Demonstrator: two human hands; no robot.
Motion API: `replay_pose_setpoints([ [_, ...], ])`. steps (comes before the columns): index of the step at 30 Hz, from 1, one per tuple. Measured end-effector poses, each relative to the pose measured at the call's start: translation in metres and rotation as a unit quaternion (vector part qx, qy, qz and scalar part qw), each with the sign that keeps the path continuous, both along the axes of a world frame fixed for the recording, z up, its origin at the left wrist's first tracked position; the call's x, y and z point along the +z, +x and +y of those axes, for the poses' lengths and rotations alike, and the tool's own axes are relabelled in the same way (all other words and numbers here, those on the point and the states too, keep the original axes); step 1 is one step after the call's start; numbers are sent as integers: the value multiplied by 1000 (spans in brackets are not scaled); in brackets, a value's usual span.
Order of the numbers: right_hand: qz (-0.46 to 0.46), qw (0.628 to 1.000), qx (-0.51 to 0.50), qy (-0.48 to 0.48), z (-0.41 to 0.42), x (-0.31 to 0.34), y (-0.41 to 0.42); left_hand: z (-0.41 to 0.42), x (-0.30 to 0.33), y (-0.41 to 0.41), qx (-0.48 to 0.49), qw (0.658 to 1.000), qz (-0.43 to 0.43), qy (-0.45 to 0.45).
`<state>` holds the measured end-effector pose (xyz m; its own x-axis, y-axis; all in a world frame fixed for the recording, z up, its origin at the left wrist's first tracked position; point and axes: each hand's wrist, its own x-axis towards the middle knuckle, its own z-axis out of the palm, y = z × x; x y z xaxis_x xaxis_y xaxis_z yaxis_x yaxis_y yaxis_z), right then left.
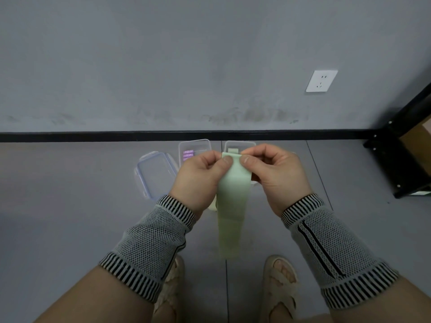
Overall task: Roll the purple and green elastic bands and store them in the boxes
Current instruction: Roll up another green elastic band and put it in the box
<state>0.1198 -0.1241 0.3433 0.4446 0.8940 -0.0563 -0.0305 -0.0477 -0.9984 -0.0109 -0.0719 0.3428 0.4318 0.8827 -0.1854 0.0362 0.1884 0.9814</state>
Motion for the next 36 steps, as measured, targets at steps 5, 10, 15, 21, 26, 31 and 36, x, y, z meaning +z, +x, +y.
replay_pose_setpoints([
  [5,-4,1000,29,2,-2,5,-1,0,2,-5,-19,1000,15,18],
  [10,-13,999,42,4,-1,4,-3,0,3,-6,-30,999,29,27],
  [15,-35,999,24,17,0,5,-7,1,2,-5,-23,999,23,-3],
  [21,-51,998,43,21,-1,7,-9,3,7,-6,-16,999,24,-41],
  [26,-88,993,71,33,-3,10,-9,5,9,-9,-25,996,30,-79],
  [31,-158,981,110,37,-5,7,-4,5,10,-12,-25,993,18,-116],
  [36,-251,961,106,40,-5,8,-5,6,9,-14,-5,986,-11,-164],
])
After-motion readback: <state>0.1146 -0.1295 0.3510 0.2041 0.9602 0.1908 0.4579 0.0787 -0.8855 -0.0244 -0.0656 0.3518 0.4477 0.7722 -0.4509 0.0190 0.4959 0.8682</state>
